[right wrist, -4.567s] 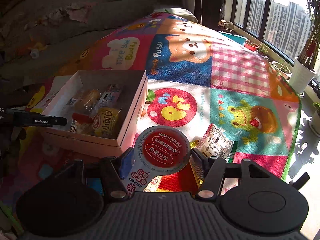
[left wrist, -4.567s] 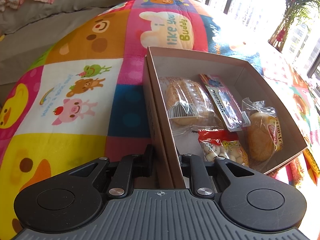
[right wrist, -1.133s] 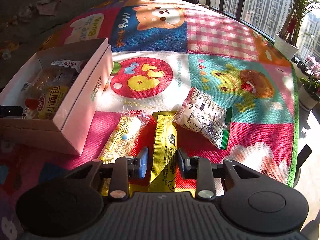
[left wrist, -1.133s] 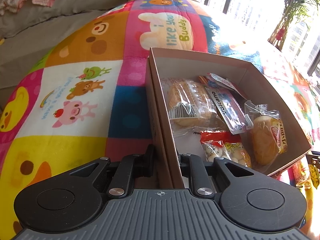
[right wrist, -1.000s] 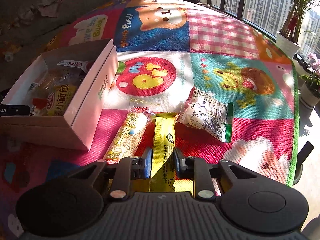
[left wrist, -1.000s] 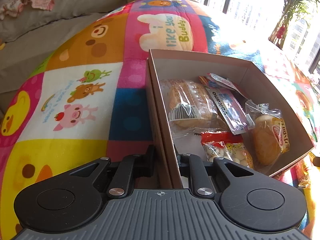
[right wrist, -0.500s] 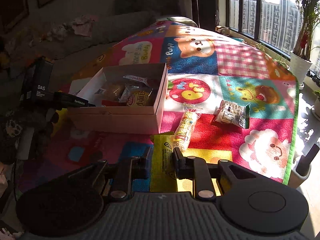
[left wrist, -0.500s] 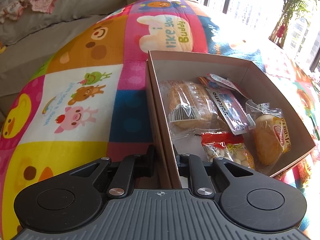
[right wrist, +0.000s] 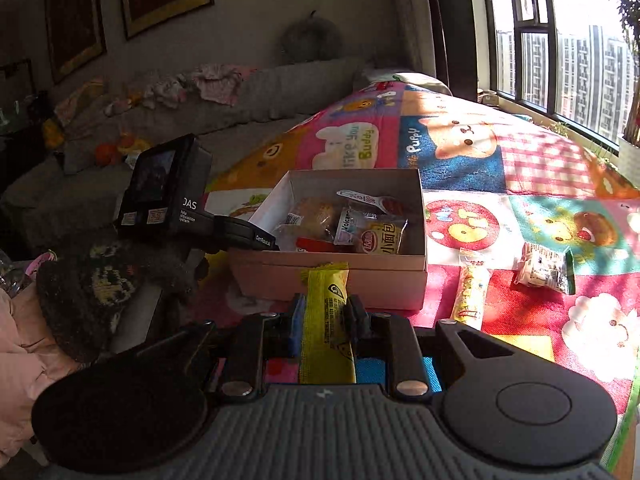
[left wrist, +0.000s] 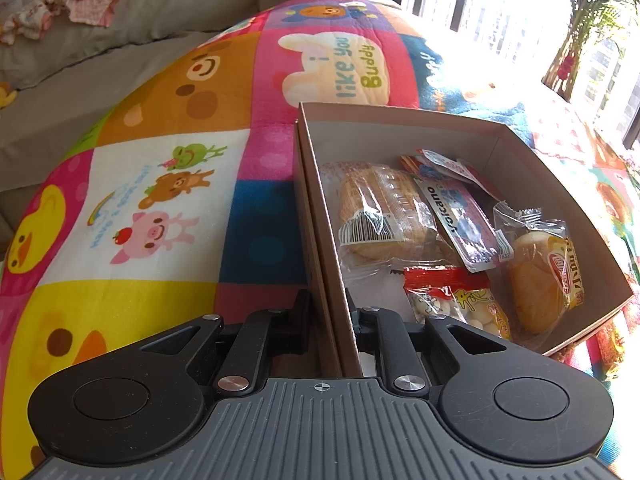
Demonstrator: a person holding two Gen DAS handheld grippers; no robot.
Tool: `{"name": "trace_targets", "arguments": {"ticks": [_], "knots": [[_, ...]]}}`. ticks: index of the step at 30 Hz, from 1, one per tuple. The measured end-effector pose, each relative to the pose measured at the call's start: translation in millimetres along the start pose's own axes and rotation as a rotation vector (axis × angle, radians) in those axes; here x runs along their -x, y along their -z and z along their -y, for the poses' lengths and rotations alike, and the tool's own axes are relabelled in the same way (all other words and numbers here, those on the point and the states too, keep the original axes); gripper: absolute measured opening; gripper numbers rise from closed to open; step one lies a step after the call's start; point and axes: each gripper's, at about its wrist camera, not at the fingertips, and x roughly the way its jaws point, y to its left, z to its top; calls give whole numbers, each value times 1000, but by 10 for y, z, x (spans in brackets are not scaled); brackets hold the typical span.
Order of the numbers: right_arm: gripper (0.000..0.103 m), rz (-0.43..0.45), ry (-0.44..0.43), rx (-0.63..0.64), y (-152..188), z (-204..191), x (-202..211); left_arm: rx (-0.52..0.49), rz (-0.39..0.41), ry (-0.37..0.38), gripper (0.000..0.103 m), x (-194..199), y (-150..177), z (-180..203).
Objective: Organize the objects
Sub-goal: 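Carry the yellow pack into the box and release it, then move the right tool to the white bead packet on the mat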
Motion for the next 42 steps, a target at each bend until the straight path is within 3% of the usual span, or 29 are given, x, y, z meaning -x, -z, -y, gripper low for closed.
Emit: {"name": "trace_targets", "arguments": {"ticks": [9,16,21,27,30,33,35,38,42], "knots": [[22,39,47,0,-506,98,-490,2,10,-2,16,-7,8,-3],[22,18,43,-125,-873,276,-1017,7,27,10,18,-7,29,-20],[22,12,47,-146,-972,273,-1354,13,38,26,19,-5,49,-42],[27,-68,-40,-208,-858,302,-1633,17,38,36,19,-12,47,-62],[29,-64,-2,-181,-835,366,-1583,17,39,37,19,-13,49,-68],[41,-35,52,-140,-819,543,-1418,19,39,37,19,-13,48,-71],[53,-7,126,-102,-791,745,-1253,23,39,36,19,-12,51,-72],[64,2,238,-95,-737,1132,-1069,30,42,34,18,-12,53,-73],[67,-20,357,-150,-634,1686,-962,29,48,30,18,-12,60,-57]]}}
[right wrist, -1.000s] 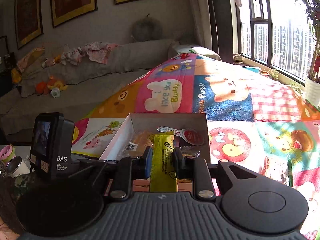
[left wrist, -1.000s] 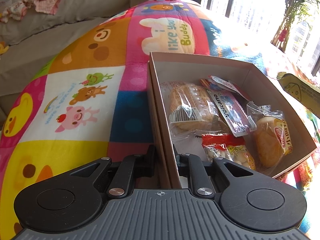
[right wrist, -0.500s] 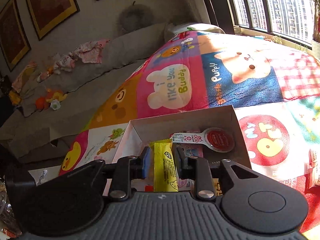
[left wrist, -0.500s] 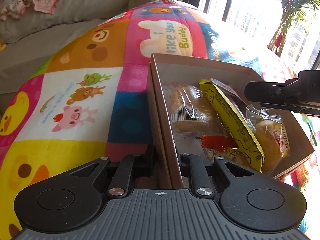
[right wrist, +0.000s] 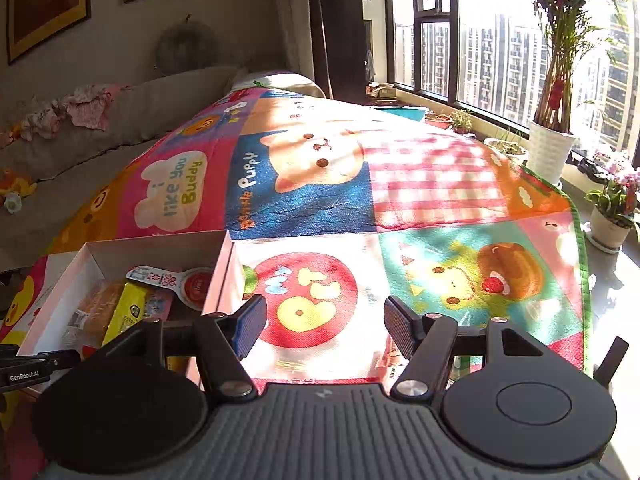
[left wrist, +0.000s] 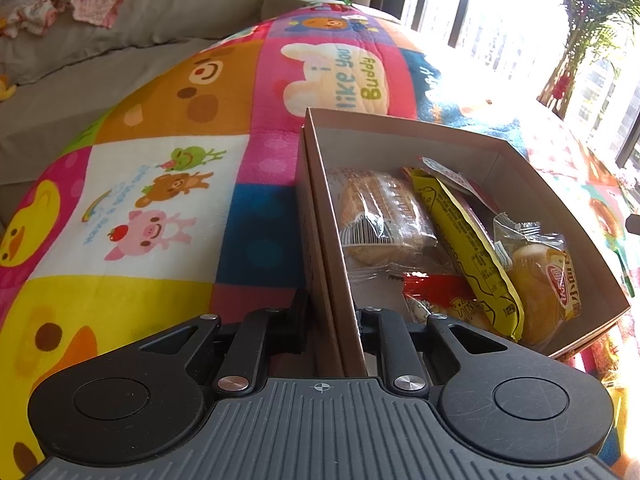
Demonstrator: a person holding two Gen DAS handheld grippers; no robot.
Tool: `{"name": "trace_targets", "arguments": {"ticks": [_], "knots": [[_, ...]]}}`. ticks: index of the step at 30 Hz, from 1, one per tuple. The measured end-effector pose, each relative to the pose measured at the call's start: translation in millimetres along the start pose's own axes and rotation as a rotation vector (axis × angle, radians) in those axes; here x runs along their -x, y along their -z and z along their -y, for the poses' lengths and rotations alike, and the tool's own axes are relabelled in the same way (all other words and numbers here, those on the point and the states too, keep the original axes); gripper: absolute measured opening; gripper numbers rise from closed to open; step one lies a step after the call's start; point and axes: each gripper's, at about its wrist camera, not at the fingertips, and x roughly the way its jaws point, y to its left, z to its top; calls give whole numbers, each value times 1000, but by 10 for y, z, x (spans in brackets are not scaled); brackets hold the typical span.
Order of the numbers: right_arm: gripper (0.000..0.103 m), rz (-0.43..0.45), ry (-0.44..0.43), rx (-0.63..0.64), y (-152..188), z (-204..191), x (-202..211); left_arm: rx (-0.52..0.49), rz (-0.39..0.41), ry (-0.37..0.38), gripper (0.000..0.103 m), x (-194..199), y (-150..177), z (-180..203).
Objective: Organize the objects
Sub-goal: 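Move the right tool to the white bead packet on the mat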
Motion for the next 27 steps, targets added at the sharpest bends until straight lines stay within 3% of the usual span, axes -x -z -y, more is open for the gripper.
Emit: {"name": "trace_targets", "arguments": {"ticks": [7,11,13,17,21,25,27], "knots": [[68,-69,129,-139,22,671,-555,-3,-10,-15,17,1,-6,29],[44,-133,111,-189,33,838,-854,-8,-14,-19,17,3,-14,38],[42,-146,77,-166,94,819,-866,-9,-14,-22,17,4,-13,40],[42,-161,25,-78,284,674,-584,-9,-13,-28,17,10,-10,56],[42,-159,82,-43,587,630,-166,-2,-10,-27,17,9,-7,50],[44,-157,51,-92,859,652,226,5,-3,-23,17,9,4,37],[47,-175,-12,-138,954,664,409,7,-1,-23,17,11,9,33]]}}
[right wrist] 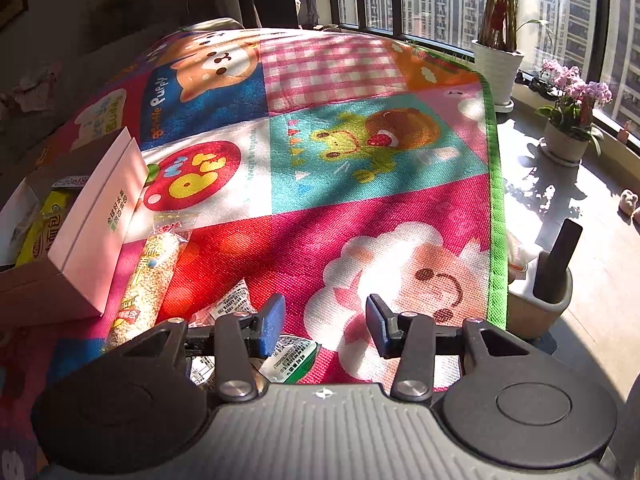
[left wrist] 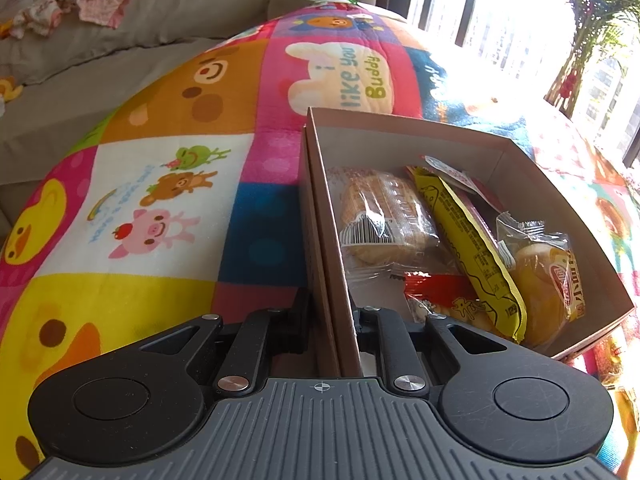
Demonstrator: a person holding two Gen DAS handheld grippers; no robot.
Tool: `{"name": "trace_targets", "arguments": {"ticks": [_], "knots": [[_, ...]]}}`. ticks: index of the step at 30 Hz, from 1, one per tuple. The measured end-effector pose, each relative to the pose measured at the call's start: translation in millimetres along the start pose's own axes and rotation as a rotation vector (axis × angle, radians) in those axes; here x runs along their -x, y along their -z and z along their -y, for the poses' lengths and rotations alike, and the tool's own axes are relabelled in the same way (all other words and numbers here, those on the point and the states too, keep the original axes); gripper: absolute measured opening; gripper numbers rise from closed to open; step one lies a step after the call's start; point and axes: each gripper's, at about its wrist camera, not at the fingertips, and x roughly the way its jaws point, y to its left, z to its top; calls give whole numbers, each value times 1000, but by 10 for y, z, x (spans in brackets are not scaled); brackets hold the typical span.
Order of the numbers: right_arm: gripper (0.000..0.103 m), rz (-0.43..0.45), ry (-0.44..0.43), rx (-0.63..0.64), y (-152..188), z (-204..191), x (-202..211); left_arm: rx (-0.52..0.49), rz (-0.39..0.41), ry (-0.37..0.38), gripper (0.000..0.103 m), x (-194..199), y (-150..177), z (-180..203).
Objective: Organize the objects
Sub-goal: 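Move the right tool to the white bead packet on the mat, then close the right tool on the white bead packet and lift it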
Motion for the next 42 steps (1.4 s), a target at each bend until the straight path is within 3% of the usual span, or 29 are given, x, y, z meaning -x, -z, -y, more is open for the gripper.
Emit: {"name": "trace_targets", "arguments": {"ticks": [4,8,14,18,21,24,28,29,34,42], "knots": [[57,-7,-76,24,137,-92,225,4,4,0,17,2,5,-2],[82,40,-61,174,208,-362,337,5,7,-1,17,3,11,-3],[95,-17,-123,210,249,-661,165,9,13,-7,17,2,19,3],[95,-56,-135,234,297,-858,36,6,17,-6,17,6,23,8],[94,-54,-75,323,368,-1010,3,7,22,-5,17,7,30,10],[90,-61,-69,334,376,-1015,48,8,31,-8,17,2,37,16],[65,-76,-52,305,364,-927,140,8,35,-10,17,1,36,21],[64,-84,-43,293,364,-902,160,8,35,-10,17,1,36,21],[60,-106,-16,258,429,-823,286,7,34,-10,17,-1,33,23],[58,-82,-82,204,441,-910,650,4,31,-9,17,-3,29,28]]}}
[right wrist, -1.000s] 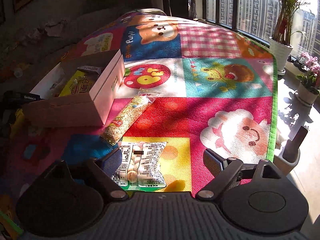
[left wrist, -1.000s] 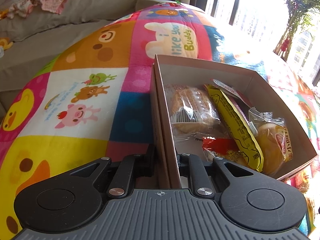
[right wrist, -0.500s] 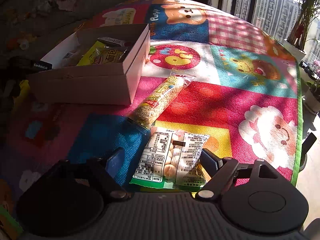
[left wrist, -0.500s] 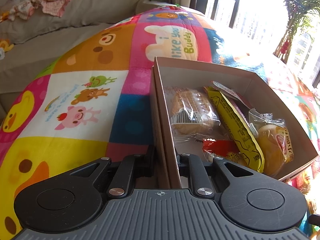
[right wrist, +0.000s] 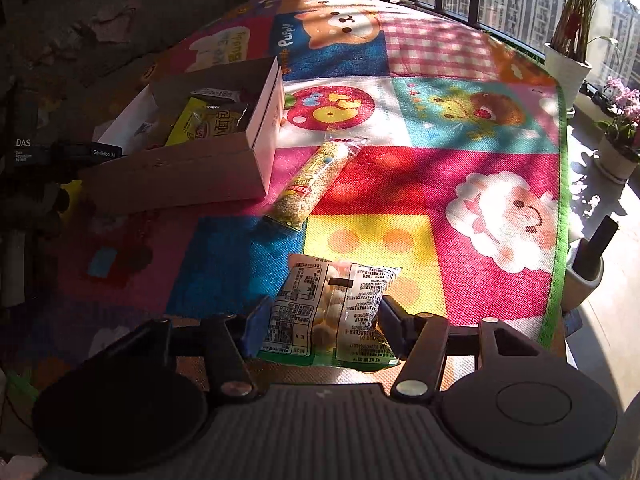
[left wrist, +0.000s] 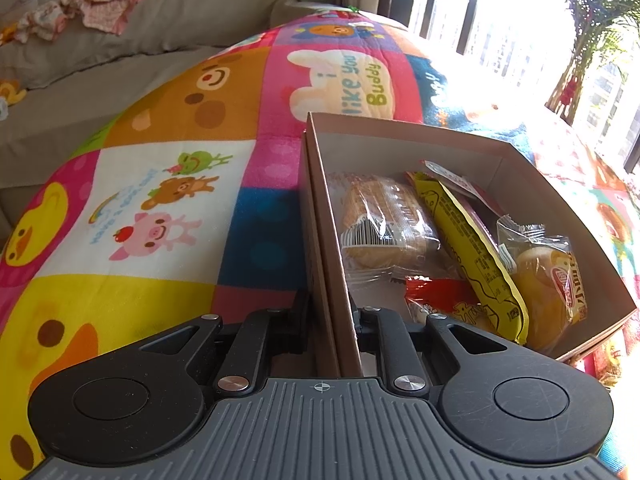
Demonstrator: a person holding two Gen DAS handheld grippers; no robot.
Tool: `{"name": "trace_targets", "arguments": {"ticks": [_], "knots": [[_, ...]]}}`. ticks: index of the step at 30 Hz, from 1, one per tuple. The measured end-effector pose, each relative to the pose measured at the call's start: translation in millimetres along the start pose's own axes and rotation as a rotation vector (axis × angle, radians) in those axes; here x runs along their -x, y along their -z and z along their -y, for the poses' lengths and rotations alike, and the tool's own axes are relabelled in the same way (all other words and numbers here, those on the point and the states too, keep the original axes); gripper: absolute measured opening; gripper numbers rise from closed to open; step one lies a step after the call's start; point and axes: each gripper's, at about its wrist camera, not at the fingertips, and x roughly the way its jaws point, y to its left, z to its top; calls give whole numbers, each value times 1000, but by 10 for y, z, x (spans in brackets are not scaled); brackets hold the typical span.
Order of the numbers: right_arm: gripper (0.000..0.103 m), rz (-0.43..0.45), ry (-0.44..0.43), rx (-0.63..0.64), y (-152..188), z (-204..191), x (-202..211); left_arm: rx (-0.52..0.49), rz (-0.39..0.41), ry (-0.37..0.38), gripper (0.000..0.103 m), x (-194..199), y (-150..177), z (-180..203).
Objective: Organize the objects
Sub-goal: 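Close the right tool on the white bead packet and lift it, then carry the bead packet into the box and open the right tool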
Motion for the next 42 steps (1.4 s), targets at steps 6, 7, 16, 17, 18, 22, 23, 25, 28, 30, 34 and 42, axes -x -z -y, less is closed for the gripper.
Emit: {"name": "trace_targets", "arguments": {"ticks": [6,7,16,17,18,22,23,25,28,30,34,42], "knots": [[58,42,-67,19,-99,-215,162,-4,-2,7,17,-1,5,-10],[58,49,-74,27,-132,-262,174,-5,-3,8,17,-2,4,-12],[58,101,-123,83,-474,-575,-2,-22,-13,8,18,3,-6,-10],[58,110,-124,93,-541,-607,-28,-23,-15,7,17,3,-8,-9],[58,120,-125,105,-612,-639,-48,-24,-16,6,17,3,-10,-7],[58,154,-123,138,-999,-813,-210,-24,-17,6,18,3,-14,-4],[58,165,-109,147,-1091,-868,-266,-24,-17,6,18,3,-13,-5],[58,175,-75,169,-1251,-974,-398,-25,-17,6,18,2,-13,-5],[58,184,-12,195,-1482,-1163,-657,-27,-17,8,18,0,-10,-7],[58,178,7,191,-1577,-1233,-809,-28,-16,10,18,1,-8,-13],[58,154,14,178,-1667,-1326,-1035,-28,-16,11,18,0,-7,-22],[74,165,7,124,-1718,-1289,-1185,-24,-14,11,18,-1,-9,-22]]}}
